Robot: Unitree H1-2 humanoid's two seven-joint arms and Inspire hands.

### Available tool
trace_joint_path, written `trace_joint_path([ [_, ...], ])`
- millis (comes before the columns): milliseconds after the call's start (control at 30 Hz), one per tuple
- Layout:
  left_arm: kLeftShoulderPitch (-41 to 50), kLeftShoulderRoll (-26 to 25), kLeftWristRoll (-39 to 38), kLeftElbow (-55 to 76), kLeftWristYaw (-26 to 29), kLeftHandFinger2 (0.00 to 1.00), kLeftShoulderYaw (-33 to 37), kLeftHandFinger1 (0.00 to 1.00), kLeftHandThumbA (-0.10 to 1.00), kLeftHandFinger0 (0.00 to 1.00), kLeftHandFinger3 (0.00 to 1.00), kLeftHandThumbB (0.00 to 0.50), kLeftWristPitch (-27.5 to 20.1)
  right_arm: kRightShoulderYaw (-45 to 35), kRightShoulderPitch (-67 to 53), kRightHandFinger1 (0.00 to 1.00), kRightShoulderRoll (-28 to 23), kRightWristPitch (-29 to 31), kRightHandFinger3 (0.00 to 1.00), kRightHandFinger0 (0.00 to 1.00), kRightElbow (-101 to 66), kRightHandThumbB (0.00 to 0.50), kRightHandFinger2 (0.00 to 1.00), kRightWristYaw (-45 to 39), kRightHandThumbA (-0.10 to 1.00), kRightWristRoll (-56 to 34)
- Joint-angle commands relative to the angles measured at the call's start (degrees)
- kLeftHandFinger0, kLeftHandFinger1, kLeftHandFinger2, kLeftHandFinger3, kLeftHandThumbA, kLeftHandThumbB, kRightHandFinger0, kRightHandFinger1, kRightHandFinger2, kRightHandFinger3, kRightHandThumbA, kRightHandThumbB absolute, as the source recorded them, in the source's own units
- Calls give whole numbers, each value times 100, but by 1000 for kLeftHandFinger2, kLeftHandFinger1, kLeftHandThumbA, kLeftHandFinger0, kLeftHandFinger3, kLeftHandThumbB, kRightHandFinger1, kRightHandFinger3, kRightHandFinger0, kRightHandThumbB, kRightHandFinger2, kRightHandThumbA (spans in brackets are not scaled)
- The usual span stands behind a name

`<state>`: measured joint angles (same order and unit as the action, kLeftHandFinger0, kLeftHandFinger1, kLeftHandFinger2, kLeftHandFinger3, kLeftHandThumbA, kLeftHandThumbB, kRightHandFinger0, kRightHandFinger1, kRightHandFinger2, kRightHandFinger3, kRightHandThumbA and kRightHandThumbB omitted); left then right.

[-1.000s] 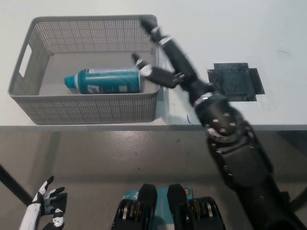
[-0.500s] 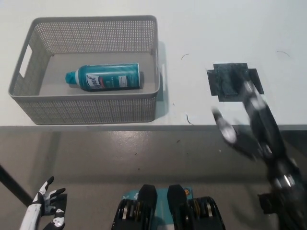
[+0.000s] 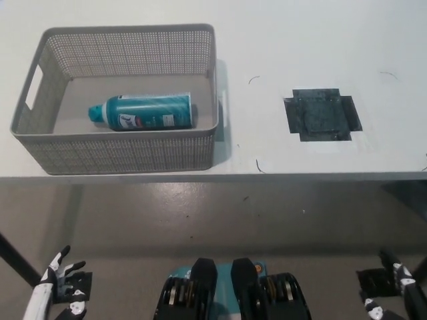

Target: Use the right hand to pick up an air purifying spray and put it inside a container

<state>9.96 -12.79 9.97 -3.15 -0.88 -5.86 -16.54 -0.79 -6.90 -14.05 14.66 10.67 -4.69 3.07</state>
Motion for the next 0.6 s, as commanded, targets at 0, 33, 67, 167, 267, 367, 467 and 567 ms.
trace_joint_path([
  [0, -82, -79, -71, 31, 68, 811, -26, 761, 136, 631, 1000, 231, -258, -131, 209, 1000, 98, 500, 1000, 1000, 4, 452, 1000, -92, 559, -487],
  [33, -69, -87, -68, 60, 54, 814, -29, 762, 143, 630, 1000, 231, -215, -95, 214, 1000, 94, 573, 1000, 1000, 27, 452, 1000, -98, 545, -386],
  [67, -74, -89, -70, 49, 58, 813, -35, 762, 148, 626, 1000, 237, -233, -63, 212, 1000, 63, 634, 1000, 1000, 44, 471, 1000, -79, 539, -249],
  [167, -82, -76, -107, 28, 64, 805, -44, 761, 147, 627, 1000, 238, -266, -87, 210, 1000, 51, 660, 1000, 1000, 60, 473, 1000, -60, 553, -206],
  [267, -69, -85, -112, 63, 51, 800, -53, 772, 178, 637, 1000, 240, -201, -118, 247, 1000, 53, 667, 1000, 1000, 116, 482, 1000, -55, 580, -231],
  [367, -45, -103, -69, 85, 69, 798, -67, 770, 192, 637, 1000, 237, -207, -106, 275, 1000, 68, 715, 1000, 1000, 120, 465, 1000, -57, 540, -225],
  [467, -36, -99, -44, 82, 83, 806, -79, 776, 140, 648, 1000, 233, -219, -95, 285, 1000, 59, 700, 1000, 1000, 110, 471, 1000, -87, 530, -237],
  [567, -47, -85, -37, 56, 104, 793, -87, 768, 176, 648, 1000, 247, -247, -94, 293, 1000, 51, 674, 1000, 1000, 121, 487, 1000, -90, 547, -226],
])
